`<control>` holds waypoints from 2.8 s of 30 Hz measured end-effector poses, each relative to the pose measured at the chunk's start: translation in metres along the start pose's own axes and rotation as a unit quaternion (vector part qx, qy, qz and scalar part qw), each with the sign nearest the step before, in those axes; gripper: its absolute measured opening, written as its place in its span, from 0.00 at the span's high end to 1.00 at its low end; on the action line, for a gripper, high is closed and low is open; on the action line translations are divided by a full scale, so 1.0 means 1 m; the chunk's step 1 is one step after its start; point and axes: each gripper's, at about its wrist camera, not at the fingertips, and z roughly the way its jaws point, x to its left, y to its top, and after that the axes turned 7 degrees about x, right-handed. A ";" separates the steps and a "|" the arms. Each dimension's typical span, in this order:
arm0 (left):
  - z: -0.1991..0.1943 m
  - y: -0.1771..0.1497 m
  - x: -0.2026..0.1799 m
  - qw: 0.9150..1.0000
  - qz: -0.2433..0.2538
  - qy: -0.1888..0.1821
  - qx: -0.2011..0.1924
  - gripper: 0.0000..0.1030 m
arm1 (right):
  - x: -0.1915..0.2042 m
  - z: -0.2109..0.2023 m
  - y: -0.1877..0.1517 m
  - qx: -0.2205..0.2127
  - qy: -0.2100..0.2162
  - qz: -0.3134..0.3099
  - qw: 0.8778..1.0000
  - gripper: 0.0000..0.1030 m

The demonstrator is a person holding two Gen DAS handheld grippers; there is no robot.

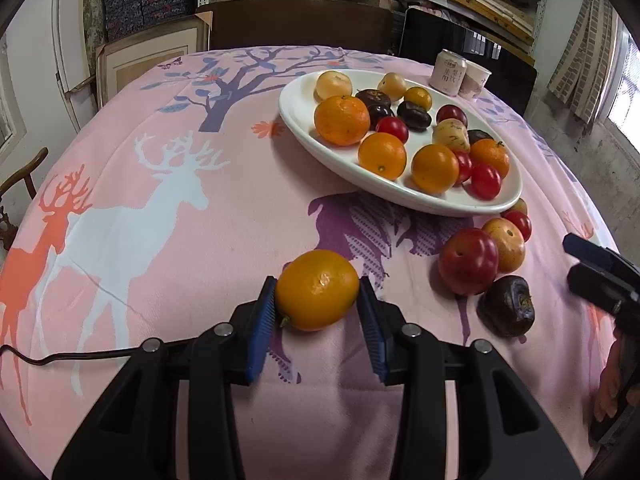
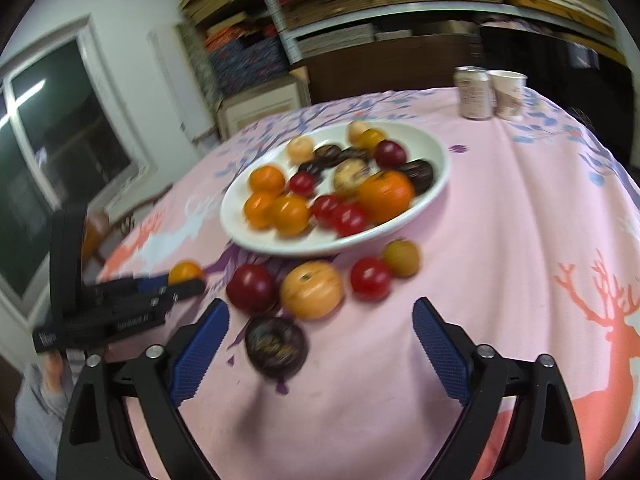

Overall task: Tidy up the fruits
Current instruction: 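Grasp the orange with the left tool while the right tool grasps the dark plum, then carry the orange and plum over the white plate and open both tools, then move the left tool toward a large red tomato while the right tool approaches a small tan fruit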

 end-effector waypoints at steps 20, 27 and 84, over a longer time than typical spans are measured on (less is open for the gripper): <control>0.002 0.000 -0.002 1.000 0.004 0.012 0.001 0.60 | 0.045 0.037 -0.013 0.078 -0.036 -0.078 0.993 0.52; 0.004 0.001 -0.002 1.000 0.005 0.012 0.001 0.61 | 0.040 0.037 -0.010 0.075 -0.027 -0.066 0.995 0.56; -0.020 0.103 -0.009 0.994 -0.027 0.006 -0.110 0.16 | -0.061 -0.029 0.085 -0.124 -0.014 0.111 0.986 0.17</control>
